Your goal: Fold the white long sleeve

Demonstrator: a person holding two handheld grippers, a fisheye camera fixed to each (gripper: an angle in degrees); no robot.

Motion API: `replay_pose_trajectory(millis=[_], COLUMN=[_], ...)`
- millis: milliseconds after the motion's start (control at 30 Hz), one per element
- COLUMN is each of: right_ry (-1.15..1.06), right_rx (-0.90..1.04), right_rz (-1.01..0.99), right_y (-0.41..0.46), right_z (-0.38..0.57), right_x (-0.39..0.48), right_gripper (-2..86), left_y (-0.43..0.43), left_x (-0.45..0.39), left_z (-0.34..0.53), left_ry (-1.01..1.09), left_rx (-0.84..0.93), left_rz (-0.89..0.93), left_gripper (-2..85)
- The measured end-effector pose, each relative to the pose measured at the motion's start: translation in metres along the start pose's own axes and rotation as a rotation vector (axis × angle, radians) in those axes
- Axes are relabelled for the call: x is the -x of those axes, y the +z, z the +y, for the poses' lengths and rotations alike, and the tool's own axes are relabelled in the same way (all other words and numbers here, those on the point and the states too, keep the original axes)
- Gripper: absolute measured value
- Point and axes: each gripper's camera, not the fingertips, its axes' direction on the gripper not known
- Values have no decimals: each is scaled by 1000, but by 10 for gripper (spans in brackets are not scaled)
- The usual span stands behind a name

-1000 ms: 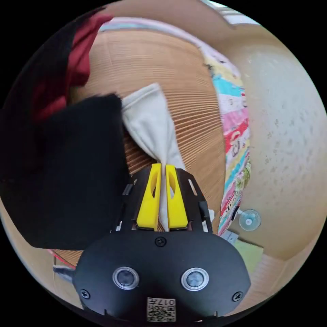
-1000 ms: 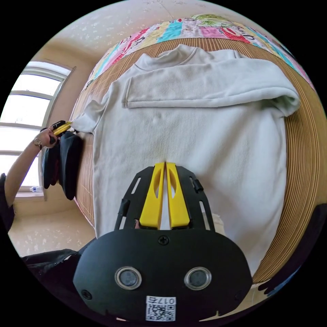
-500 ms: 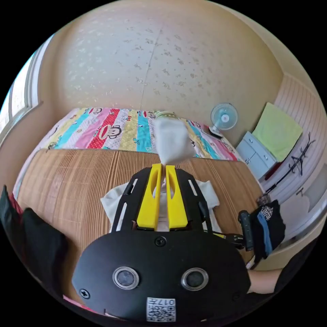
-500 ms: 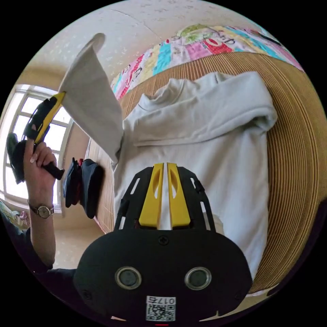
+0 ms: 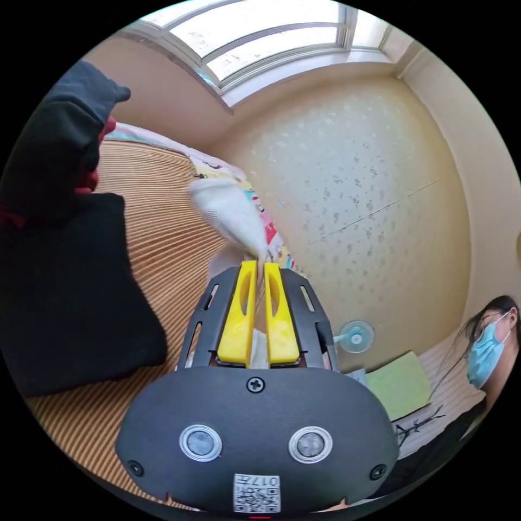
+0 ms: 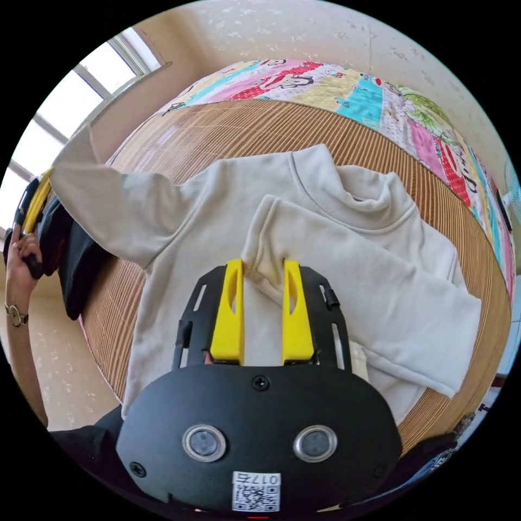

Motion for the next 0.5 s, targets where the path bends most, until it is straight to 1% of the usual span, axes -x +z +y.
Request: replay_pose_trajectory(millis=[67,167,267,333,400,433,500], right_ry=[37,87,88,87,129,133,144], right_rx=[-57,-202,-317,-276,-4,16,-110], right_rz=[-13,-45,-254,-293,-317,-332,-367], right_y=[-19,-55,-60,-35,20,25,2], right_z=[3,4,4,0,-9,-6,22], right_x=[-1,3,13,20,20,18,4], right_gripper=[59,49,54,63,72,70,55], left_y=[0,3,8,12,19,27,45], left_x=[9,21,29,28,18,4,-28], left_z=[0,-2,-7,-14,-23,-28,-33], left_ry=[21,19,-8,-11,11,46,128], left_rx=[28,38,31,31,31,40,64], left_rz=[-35,-1,-15,-14,-2,9,39], left_gripper=[18,23,26,26,26,26,25])
